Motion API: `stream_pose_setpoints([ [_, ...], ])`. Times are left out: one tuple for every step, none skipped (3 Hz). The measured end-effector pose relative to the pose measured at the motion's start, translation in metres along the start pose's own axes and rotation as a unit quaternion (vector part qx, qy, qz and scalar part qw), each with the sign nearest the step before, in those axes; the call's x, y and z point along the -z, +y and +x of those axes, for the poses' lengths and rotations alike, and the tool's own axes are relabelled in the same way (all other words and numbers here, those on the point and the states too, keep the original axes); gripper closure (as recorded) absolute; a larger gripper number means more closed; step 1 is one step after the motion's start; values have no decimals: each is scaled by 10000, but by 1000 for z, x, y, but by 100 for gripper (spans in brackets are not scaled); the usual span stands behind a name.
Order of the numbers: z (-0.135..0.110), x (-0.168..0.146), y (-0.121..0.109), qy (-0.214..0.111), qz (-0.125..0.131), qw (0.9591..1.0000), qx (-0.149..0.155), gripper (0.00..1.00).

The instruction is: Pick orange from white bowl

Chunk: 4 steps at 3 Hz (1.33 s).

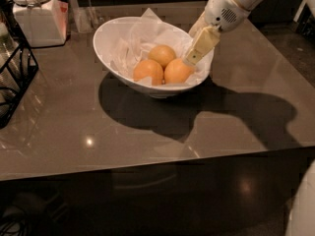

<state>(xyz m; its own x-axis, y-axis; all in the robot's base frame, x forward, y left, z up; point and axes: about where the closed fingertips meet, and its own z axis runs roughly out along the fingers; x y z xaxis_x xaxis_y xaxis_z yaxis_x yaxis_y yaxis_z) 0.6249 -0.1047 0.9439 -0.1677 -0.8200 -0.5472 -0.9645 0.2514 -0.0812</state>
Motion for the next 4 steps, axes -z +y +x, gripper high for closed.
stream_pose_setpoints([
  [-3,-25,-3,-46,-276,9995,-143,30],
  [-4,-42,-2,-123,-463,9984,-291,30],
  [-3,-51,-1,-143,-546,9975,-430,30],
  [1,-57,3,-143,-594,9965,-568,32],
])
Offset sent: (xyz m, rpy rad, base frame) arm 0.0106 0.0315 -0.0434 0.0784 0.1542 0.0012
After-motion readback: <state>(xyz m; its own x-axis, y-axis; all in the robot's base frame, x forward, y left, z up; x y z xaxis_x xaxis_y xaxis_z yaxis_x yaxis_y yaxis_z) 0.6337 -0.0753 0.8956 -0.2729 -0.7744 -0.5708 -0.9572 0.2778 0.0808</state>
